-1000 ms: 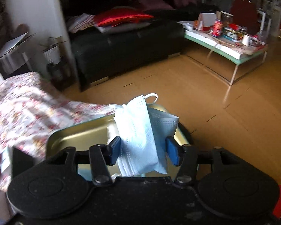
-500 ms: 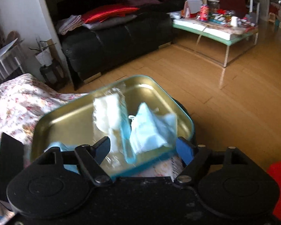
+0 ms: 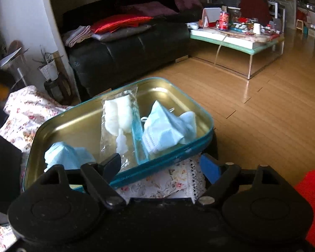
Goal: Organize soft objects
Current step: 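Lower the plush toy into the gold tin with the left tool, then move the right tool to the white tissue pack while the left tool returns over the bed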
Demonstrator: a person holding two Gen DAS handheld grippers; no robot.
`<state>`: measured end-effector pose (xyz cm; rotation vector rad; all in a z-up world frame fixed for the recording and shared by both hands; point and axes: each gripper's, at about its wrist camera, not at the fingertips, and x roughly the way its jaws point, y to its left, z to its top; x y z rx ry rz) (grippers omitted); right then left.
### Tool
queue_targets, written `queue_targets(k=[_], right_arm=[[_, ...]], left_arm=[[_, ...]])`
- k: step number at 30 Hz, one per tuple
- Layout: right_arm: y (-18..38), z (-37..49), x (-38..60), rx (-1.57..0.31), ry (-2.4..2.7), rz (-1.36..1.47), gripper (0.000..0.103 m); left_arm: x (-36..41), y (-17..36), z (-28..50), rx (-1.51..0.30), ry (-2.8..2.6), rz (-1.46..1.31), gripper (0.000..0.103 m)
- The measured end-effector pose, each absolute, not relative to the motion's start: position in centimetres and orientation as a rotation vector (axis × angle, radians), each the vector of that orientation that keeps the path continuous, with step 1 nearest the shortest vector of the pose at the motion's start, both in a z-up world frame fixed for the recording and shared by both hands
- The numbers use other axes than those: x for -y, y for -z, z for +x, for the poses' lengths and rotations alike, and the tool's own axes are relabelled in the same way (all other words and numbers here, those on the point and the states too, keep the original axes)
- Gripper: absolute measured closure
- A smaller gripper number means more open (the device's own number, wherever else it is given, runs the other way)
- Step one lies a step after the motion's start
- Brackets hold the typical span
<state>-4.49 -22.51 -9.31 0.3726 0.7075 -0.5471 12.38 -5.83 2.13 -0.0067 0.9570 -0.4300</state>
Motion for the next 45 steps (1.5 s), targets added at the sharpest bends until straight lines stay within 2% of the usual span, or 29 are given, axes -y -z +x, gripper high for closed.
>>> queue_targets(k=[7, 22, 31, 45], right_arm=[[9.5, -4.7, 23.0, -0.688, 0.546, 0.399, 0.021], [9.7, -4.1, 22.4, -0.718, 0.556, 0.350, 0.021], [9.6, -3.7, 21.4, -0.742, 0.568, 0.281, 0.020], [8.7, -3.1, 18.9, -0.767, 0.600, 0.133, 0.020]], left_arm=[[5.5, -1.8, 12.4, -0.951, 0.397, -0.005, 0.027], [-0.9, -1.9, 9.3, -0.932, 0.280, 0.036, 0.026], [-7.6, -2.8, 8.4, -0.892, 0.169, 0.033, 0.026], [-20.9, -0.9, 8.9, -0.880, -0.098, -0.064, 0.026]])
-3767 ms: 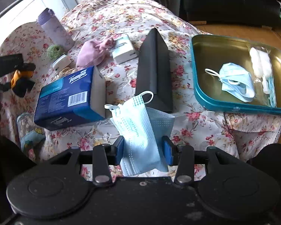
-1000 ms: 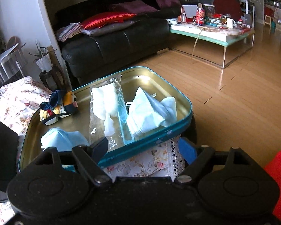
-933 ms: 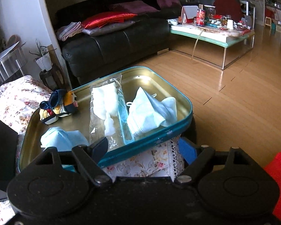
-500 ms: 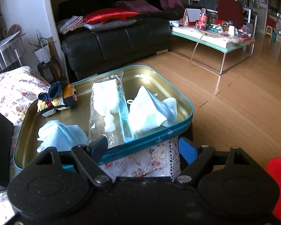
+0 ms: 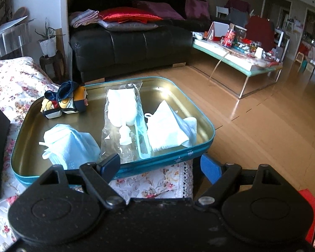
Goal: Organize soft objects
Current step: 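Move the right tool to the white tissue pack while the left tool returns over the bed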
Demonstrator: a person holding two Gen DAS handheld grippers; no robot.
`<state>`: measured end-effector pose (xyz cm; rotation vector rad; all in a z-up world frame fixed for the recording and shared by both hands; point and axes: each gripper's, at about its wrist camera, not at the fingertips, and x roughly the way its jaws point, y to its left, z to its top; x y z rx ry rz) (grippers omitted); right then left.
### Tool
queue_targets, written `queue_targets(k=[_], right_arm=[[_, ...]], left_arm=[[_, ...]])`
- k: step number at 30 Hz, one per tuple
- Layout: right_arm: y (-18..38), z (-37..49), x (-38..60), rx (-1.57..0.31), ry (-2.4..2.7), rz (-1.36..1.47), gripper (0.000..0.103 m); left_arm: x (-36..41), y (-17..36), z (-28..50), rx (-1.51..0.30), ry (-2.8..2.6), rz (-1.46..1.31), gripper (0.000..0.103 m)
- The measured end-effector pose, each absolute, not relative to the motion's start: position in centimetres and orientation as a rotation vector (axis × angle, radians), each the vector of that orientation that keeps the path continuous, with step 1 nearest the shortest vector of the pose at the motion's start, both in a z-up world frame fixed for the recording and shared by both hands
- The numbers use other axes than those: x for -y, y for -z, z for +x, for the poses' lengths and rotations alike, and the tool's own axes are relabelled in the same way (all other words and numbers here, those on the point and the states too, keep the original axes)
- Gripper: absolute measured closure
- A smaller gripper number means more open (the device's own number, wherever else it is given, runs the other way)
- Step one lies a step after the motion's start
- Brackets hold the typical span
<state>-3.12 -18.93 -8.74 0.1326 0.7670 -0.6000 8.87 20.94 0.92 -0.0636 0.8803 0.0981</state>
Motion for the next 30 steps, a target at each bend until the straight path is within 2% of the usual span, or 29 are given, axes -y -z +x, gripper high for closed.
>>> queue_targets(k=[5, 11, 13, 14, 22, 30], right_arm=[[8.0, -3.1, 18.5, -0.776, 0.610, 0.105, 0.020], [6.2, -3.0, 17.4, -0.795, 0.580, 0.077, 0.019], [5.4, -2.7, 16.9, -0.799, 0.559, 0.081, 0.019], [4.9, -2.5, 16.7, -0.796, 0.547, 0.087, 0.019], [1.8, 0.0, 12.8, -0.787, 0.434, 0.124, 0.018], [-0.2, 3.1, 6.4, -0.798, 0.274, 0.104, 0.017]], left_arm=[[-24.9, -1.7, 9.8, -0.888, -0.152, -0.172, 0.026], [-27.3, -3.4, 11.1, -0.814, -0.231, -0.138, 0.025], [-28.4, -3.3, 12.0, -0.815, -0.243, -0.154, 0.015], [-28.7, -3.2, 12.5, -0.816, -0.249, -0.157, 0.015], [-29.3, -0.9, 16.8, -0.861, -0.261, -0.172, 0.015], [-31.4, 2.8, 17.3, -0.938, -0.269, -0.219, 0.015]])
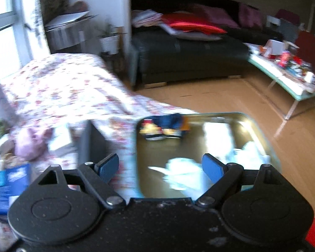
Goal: Organize soft objects
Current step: 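Move the right tool to the white tissue pack while the left tool returns over the bed, then grasp the white tissue pack with the right tool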
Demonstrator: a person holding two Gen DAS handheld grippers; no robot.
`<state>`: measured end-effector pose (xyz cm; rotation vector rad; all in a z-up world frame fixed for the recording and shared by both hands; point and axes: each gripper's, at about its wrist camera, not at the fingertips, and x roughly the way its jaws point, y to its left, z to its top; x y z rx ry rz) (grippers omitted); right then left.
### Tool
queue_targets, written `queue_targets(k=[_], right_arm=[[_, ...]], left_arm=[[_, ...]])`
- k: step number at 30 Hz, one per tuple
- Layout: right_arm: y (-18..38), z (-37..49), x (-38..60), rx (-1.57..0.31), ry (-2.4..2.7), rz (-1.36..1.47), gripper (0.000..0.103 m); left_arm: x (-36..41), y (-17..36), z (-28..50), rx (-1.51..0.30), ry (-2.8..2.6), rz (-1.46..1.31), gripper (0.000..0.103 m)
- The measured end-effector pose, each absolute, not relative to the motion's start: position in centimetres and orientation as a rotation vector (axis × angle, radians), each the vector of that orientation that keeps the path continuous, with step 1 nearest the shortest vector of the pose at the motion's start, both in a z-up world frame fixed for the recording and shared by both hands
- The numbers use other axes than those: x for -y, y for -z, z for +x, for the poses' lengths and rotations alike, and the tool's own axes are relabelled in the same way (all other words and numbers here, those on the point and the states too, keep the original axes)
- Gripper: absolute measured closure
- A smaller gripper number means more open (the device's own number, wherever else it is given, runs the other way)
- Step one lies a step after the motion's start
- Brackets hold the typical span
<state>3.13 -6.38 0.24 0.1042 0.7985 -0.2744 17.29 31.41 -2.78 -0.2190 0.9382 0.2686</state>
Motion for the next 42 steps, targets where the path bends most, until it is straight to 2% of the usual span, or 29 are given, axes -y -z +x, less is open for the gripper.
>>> queue_targets(k=[3, 14, 22, 29, 41, 42], right_arm=[[-0.6, 4.1, 2.8, -0.800, 0.185, 0.097, 0.017], [0.0, 6.4, -9.8, -0.818, -0.151, -0.095, 0.017], [1.7, 11.6, -10.0, -0.878, -0.140, -0.106, 0.017], [4.8, 17.3, -10.0, -0.982, -0.173, -0.207, 0.022], [8.7, 21.1, -10.0, -1.081, -0.177, -0.270, 0.023], [8.9, 21.3, -10.0, -1.088, -0.176, -0.266, 0.027]], left_arm=[[-32.6, 2.4, 17.1, -0.923, -0.261, -0.297, 0.015], [-32.8, 1.8, 16.9, -0.894, -0.290, -0.261, 0.015], [-33.0, 2.9, 17.4, -0.933, -0.299, -0.275, 0.015], [-32.7, 3.5, 17.7, -0.949, -0.292, -0.272, 0.015], [-32.7, 4.8, 18.5, -0.994, -0.282, -0.287, 0.015], [-32.6, 4.9, 18.5, -0.997, -0.280, -0.289, 0.015]])
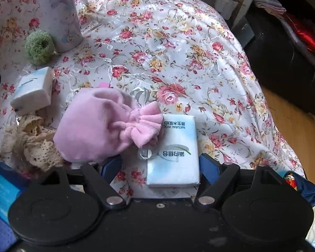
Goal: Organize soft objects
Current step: 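Grasp the white tissue pack with the right tool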
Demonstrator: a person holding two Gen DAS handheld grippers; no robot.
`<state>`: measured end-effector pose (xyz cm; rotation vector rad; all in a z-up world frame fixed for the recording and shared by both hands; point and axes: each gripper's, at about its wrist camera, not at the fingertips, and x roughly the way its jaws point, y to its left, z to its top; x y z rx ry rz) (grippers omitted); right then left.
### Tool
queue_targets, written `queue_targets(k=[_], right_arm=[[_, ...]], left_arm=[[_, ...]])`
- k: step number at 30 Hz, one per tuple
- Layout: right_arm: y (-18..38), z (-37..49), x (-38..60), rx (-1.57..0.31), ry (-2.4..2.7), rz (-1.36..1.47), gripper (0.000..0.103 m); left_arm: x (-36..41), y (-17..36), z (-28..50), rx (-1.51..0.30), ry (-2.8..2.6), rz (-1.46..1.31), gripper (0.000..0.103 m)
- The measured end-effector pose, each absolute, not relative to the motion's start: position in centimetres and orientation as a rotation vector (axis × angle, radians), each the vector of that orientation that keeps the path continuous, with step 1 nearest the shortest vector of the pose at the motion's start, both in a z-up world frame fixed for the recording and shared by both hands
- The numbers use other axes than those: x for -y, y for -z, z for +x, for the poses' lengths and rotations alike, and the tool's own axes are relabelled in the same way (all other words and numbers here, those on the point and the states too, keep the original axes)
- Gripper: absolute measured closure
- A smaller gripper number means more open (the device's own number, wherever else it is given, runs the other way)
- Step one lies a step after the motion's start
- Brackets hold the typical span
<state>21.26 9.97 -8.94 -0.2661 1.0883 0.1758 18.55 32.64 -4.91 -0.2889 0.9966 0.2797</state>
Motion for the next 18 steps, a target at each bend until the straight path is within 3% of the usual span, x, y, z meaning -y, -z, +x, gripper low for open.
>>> queue_targets(k=[3, 5, 18], right_arm=[[9.4, 21.8, -9.6, -1.111, -0.181, -0.225, 0.036], [9.3, 22.0, -9.3, -1.119, -0.193, -0.200, 0.050], [4.6, 20.0, -7.6, -1.090, -0.189, -0.125, 0.052]], left_arm=[[-32.6, 5.0, 18.6, -0.993, -0.275, -0.291, 0.015], [-32.5, 5.1, 18.7, -0.997, -0.275, -0.291, 0.015], [-32.7, 5.9, 18.8, -1.012, -0.283, -0.298, 0.015]])
